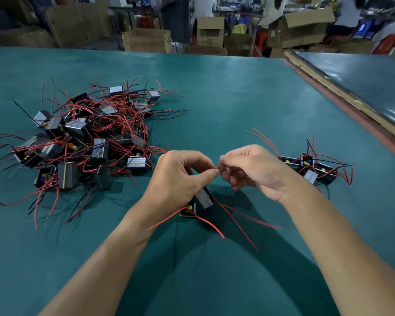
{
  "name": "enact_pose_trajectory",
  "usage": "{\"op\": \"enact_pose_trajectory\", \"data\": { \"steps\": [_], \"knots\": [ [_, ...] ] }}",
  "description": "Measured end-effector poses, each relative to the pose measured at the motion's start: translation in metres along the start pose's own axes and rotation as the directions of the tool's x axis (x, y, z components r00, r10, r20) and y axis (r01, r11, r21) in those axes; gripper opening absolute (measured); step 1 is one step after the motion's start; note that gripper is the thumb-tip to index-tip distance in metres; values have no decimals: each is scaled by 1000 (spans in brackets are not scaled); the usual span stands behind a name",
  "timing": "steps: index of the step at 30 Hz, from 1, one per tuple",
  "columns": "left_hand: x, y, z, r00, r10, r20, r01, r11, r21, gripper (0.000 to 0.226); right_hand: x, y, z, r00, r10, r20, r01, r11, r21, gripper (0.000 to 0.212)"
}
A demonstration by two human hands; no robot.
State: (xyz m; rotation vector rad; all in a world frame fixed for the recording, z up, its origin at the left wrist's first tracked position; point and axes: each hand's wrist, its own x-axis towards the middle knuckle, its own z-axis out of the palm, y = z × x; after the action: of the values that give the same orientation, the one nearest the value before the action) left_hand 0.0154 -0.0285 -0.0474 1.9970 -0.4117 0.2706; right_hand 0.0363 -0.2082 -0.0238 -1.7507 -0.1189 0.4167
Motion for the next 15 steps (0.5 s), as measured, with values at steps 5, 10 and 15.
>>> {"op": "enact_pose_trajectory", "data": {
  "steps": [5,10,15],
  "knots": [
    [2,-1,1,989,-134,-55,131,989,-65,12,5,5,1,998,-26,-64,16,987,-157,16],
    [5,5,0,972,-229,-61,213,958,-194,20,3,12,3,990,-42,134,92,917,-387,25],
    [3,7,1,978,-205,-30,195,960,-201,16,2,14,5,969,-80,235,186,860,-475,23]
  ]
}}
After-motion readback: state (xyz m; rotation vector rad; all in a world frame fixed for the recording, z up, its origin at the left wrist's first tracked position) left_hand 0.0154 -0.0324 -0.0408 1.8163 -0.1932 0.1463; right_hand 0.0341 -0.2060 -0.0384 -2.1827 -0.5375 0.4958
